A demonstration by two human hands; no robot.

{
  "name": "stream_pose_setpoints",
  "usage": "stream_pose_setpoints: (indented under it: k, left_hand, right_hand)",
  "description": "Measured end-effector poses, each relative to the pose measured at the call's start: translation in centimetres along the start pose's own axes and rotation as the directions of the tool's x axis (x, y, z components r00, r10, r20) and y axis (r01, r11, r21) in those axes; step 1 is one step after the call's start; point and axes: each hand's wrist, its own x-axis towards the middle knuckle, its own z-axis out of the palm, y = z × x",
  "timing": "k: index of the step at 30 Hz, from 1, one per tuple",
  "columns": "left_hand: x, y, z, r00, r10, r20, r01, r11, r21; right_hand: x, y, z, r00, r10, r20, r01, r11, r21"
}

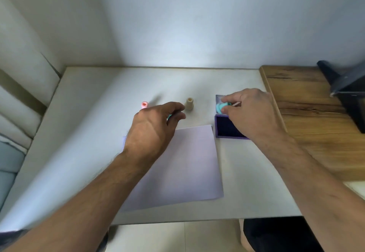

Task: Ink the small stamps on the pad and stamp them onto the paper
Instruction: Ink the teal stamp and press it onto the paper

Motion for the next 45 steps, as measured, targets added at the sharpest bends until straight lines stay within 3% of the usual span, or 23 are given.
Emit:
stream_pose_setpoints:
  k: [2,9,13,17,22,25,27,32,36,40,45]
  left_hand:
    - [-0.3,0.0,-0.3,0.999,-0.01,0.037,0.01,1.0,0.0]
    - [-0.9,-0.2,-0.7,0.999,0.037,0.039,-0.037,0.999,0.004]
    - [-0.8,-0.3,-0.7,0.998,0.038,0.055,-0.038,0.999,0.004]
    - [-0.4,-0.4,-0.9,0.998,0.02,0.055,-0.019,1.0,-0.015]
    - [-0.8,-1.2,-1.5,0.999,-0.008,0.035,0.009,1.0,-0.026]
    - [-1.6,-1.6,-2.4,1.0,-0.014,0.02,0.015,1.0,-0.018]
    - [-2.0,-1.8,-3.1,1.0,-0.007,0.003,0.007,1.0,0.008]
    - [-1.9,-2.7,-4.2,0.998,-0.018,-0.052,0.019,0.999,0.026]
    - [-2.2,-3.1,-5.0,0.999,-0.023,-0.032,0.025,0.999,0.049]
    - [-2.1,-3.4,-5.7,0.998,-0.068,0.008,0.067,0.996,0.057]
    - [-1.8,-4.7,-6.5,0.991,-0.126,0.056,0.124,0.992,0.027]
  right_hand:
    - [-0.3,0.9,-0.9,0.999,-0.03,0.018,0.033,0.986,-0.164]
    - [-1.0,0.4,-0.8,0.989,0.074,0.128,-0.033,0.954,-0.297]
    - [-0.2,-0.5,-0.3,0.946,0.214,0.244,-0.103,0.91,-0.402]
    - [-0.4,-0.6,-0.6,0.947,0.205,0.248,-0.093,0.912,-0.4]
    - [0.4,-1.1,-1.0,0.897,0.292,0.333,-0.154,0.911,-0.383]
    - [-0.7,-0.8,-0.7,0.962,0.146,0.232,-0.03,0.896,-0.443]
    - [-1.1,-0.9,-0.7,0.973,0.122,0.197,-0.027,0.903,-0.428]
    - [0.7,-1.3,-0.9,0.902,0.336,0.271,-0.227,0.903,-0.364]
    - [1.4,-1.2,-0.4,0.881,0.373,0.29,-0.215,0.863,-0.457]
    - [0.7,-0.4,0.1,0.953,0.239,0.188,-0.139,0.893,-0.428]
    - [0.6,0.1,-0.4,0.964,0.199,0.174,-0.132,0.932,-0.337]
